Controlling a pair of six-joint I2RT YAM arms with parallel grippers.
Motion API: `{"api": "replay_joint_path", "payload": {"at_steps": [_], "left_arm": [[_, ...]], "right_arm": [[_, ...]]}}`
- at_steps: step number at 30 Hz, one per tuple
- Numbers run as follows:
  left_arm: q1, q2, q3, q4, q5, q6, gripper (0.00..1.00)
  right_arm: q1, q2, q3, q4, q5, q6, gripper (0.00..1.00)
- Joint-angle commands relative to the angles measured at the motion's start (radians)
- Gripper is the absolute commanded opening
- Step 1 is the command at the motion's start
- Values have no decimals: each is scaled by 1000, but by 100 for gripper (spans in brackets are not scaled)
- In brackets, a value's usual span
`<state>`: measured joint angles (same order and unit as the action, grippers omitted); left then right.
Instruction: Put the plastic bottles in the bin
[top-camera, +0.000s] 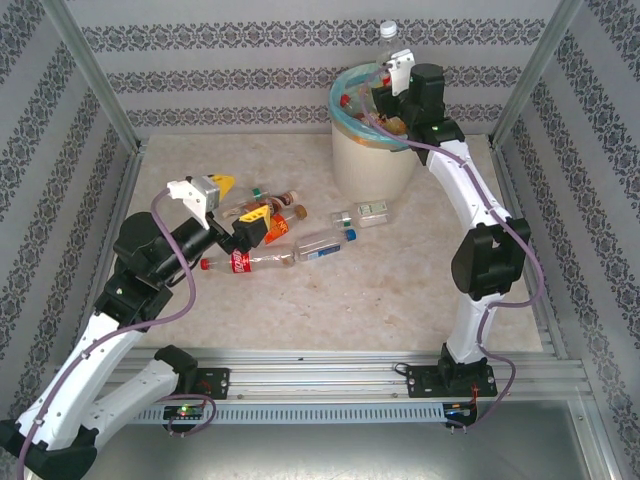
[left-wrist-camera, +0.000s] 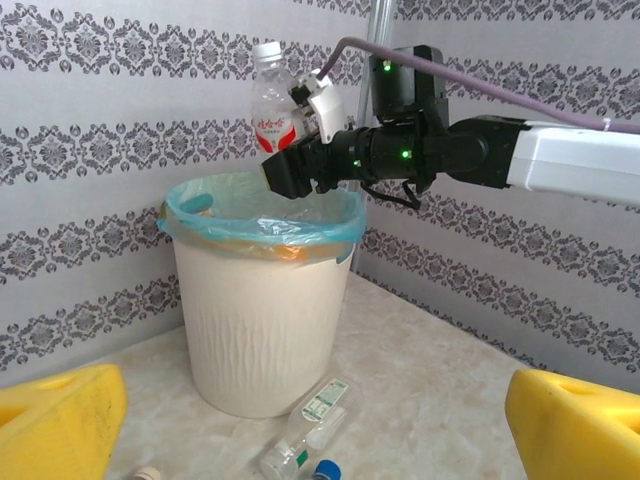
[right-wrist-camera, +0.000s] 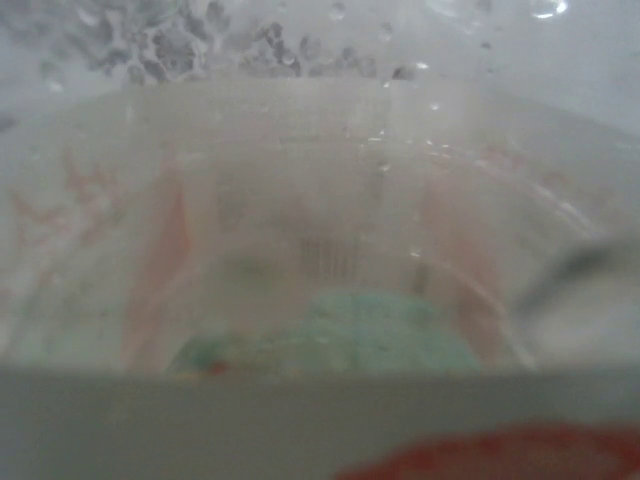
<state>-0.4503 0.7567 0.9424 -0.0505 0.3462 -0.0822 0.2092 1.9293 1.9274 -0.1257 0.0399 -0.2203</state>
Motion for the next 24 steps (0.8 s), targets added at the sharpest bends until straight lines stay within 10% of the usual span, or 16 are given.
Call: {"api": "replay_joint_path", "payload": {"at_steps": [1,24], "left_arm": [[-4,14,-6,-14,3,42,98],[-4,78,-15,28,27,47,98]], "right_arm": [[1,-30,22,23,38,26,73],[-19,123,235,-212,-55,86,73]]}}
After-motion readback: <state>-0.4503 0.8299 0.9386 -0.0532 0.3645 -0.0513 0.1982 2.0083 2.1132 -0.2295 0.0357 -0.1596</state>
